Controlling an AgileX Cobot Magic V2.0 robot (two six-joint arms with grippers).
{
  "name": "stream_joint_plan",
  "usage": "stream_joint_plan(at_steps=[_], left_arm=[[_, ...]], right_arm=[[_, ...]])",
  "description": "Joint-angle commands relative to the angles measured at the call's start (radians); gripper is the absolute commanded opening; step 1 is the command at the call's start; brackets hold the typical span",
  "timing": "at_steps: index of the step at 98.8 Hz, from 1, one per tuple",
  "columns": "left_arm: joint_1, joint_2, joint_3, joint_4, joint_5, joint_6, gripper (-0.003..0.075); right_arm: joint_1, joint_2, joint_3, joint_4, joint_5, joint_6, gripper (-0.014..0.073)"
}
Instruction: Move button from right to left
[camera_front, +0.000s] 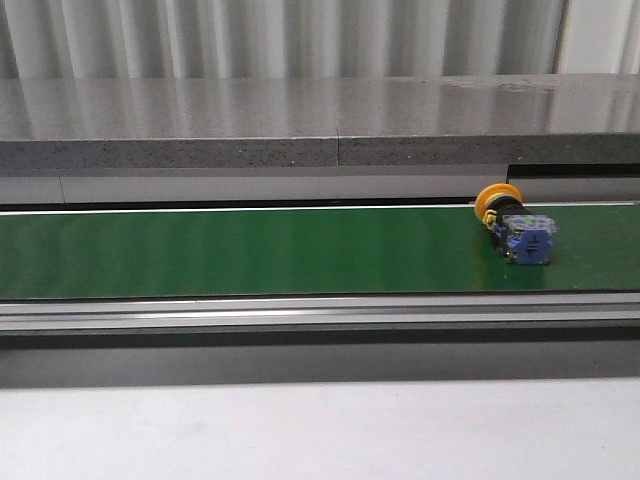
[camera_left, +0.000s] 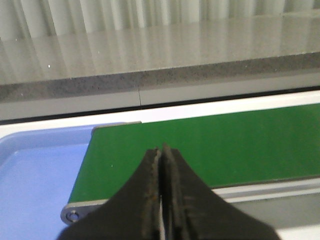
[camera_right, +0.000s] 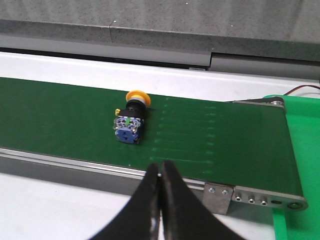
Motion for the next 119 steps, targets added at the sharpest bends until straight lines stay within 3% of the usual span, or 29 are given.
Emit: stream_joint_plan(at_steps=[1,40,58,85,90,97,109,119], left_arm=[[0.002,-0.006,0.023,0.001,-0.125,-0.011,-0.002],[0.002,-0.005,-0.001,0.003,-0.173,-0.011,-0.002],[0.002,0.063,-0.111,-0.053,-0.056,-0.013,-0.002],[-0.003,0.315,-0.327,-0.098,0.173,-0.013,-0.0008],[-0.003,0.36,-0.359,-0.098,0.195,-0.013,0.0039],[-0.003,0.416,-0.401,-0.098,0.217,-0.013,0.0169],[-0.003,0.486,-0.428,-0.098,0.187,-0.013,0.0489],[-0.003,0.523,-0.422,-0.098,0.114,-0.013,0.0598]], right_arm=[[-0.001,0.006,-0.023,0.012,-0.084,-0.002,-0.0065],[-0.001,0.006,-0.023,0.012,-0.081,-0.002,-0.0065],[-0.001,0.006,-0.023,0.012,-0.081,-0.002,-0.0065],[-0.001,0.006,-0.023,0.012,-0.081,-0.002,-0.0065],[-0.001,0.006,-0.023,0.012,-0.081,-0.002,-0.0065],[-0.001,0.006,-0.023,0.012,-0.081,-0.002,-0.0065],[-0.001,0.006,-0.023,0.012,-0.081,-0.002,-0.0065],[-0.001,0.006,-0.023,0.012,-0.081,-0.002,-0.0065]])
